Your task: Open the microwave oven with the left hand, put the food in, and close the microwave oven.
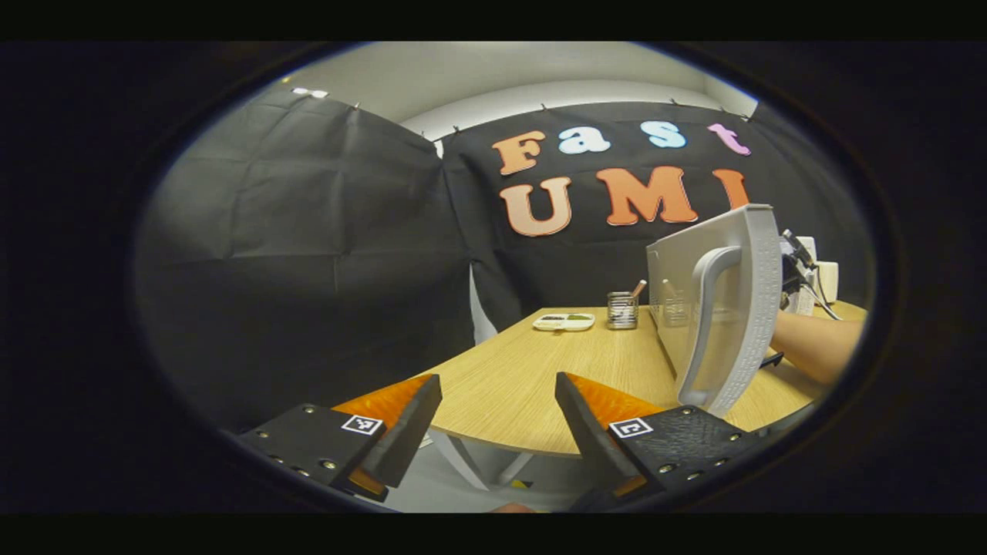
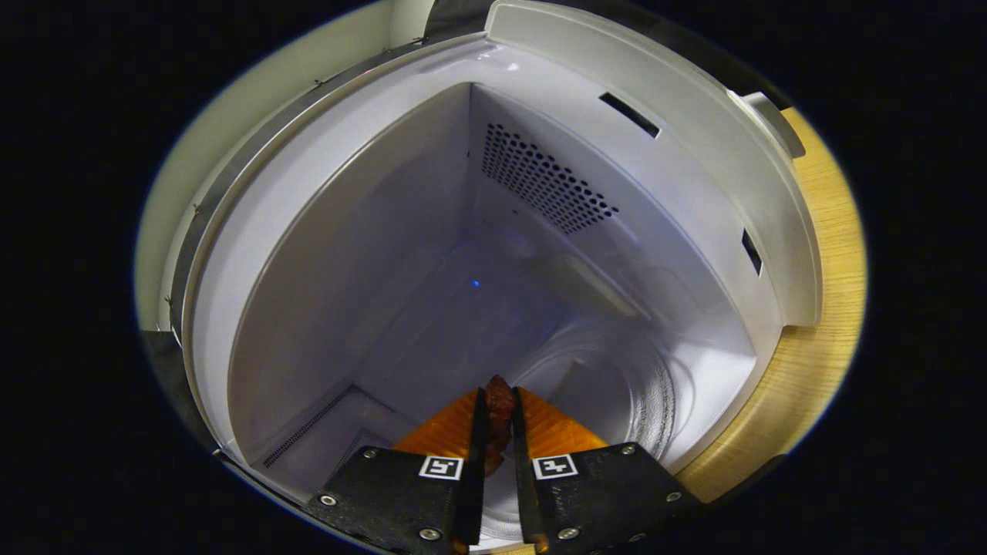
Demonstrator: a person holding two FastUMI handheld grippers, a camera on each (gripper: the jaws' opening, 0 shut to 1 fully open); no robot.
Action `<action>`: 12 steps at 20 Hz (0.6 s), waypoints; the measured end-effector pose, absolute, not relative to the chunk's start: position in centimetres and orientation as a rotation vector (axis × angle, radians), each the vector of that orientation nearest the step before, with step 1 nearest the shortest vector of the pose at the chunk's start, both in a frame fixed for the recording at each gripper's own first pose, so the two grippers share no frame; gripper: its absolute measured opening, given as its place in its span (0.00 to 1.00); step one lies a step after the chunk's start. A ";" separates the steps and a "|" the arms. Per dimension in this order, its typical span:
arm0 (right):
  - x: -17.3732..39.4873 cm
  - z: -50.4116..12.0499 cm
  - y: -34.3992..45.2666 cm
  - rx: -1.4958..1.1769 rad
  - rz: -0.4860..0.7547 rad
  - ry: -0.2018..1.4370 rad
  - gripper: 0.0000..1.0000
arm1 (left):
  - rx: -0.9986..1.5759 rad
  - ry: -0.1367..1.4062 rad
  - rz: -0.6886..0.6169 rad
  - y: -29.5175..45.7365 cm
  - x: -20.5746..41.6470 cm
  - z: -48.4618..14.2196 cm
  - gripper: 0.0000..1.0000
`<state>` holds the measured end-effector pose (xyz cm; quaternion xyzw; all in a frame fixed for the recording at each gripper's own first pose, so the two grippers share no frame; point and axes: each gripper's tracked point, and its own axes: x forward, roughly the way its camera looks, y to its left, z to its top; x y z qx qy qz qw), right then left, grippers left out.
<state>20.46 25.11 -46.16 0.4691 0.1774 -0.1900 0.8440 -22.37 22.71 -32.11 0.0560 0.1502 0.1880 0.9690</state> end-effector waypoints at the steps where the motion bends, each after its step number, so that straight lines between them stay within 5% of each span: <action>1: 20.3 -46.8 25.5 0.979 -0.391 0.411 0.20 | 0.118 0.302 0.375 22.5 -22.4 -31.9 0.90; 4: 19.8 -44.7 26.2 0.939 -0.347 0.424 0.49 | 0.115 0.296 0.372 22.3 -22.2 -31.9 0.90; 8: 18.8 -43.4 25.0 0.778 -0.316 0.426 0.76 | 0.107 0.298 0.376 21.9 -22.0 -31.8 0.90; 12: 17.2 -41.1 24.5 0.748 -0.244 0.412 0.88 | 0.087 0.302 0.367 21.4 -21.3 -32.1 0.92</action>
